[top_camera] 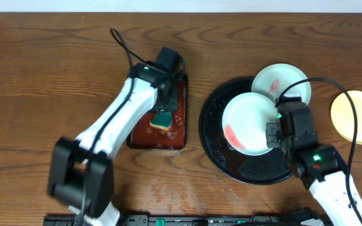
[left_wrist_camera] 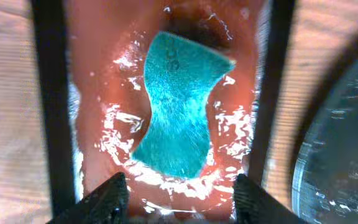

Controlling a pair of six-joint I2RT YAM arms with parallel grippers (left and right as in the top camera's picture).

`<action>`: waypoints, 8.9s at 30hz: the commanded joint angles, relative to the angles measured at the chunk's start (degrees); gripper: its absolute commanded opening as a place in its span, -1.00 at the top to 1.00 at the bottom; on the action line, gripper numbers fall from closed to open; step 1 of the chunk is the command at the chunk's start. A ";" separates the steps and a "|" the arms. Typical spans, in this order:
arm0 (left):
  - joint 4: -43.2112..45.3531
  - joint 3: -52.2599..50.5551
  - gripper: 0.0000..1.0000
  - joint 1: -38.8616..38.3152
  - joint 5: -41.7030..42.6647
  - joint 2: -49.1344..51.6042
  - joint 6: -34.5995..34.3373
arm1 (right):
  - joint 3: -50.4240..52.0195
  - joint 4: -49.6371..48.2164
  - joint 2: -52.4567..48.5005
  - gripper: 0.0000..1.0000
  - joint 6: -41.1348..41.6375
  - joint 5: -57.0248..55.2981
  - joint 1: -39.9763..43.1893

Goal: Clean dirty plates on tray and stack at the side
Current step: 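Lift the pale green plate with the right gripper toward the right, then carry the pale green plate right and stack it on the yellow plate, then move the right gripper back and grasp the rim of the white plate, then dip the sponge in the red tray with the left gripper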

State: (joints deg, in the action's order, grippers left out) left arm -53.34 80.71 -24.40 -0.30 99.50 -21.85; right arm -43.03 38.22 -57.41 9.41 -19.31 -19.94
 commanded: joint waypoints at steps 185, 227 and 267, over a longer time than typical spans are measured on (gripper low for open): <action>-3.41 1.05 -0.66 0.24 -0.15 -14.51 0.39 | -12.04 -29.53 -39.08 0.98 -13.18 26.53 33.66; -2.71 -1.97 -0.67 0.24 -2.10 -10.45 0.17 | -7.72 0.26 -15.19 0.17 -5.20 38.25 19.71; 11.54 -6.05 0.22 2.91 3.30 10.95 4.26 | -7.50 11.98 -17.00 0.37 1.20 28.83 26.25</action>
State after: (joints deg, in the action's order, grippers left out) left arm -42.65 75.88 -21.85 3.70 107.68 -18.00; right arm -50.09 49.32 -72.86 11.49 8.80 5.82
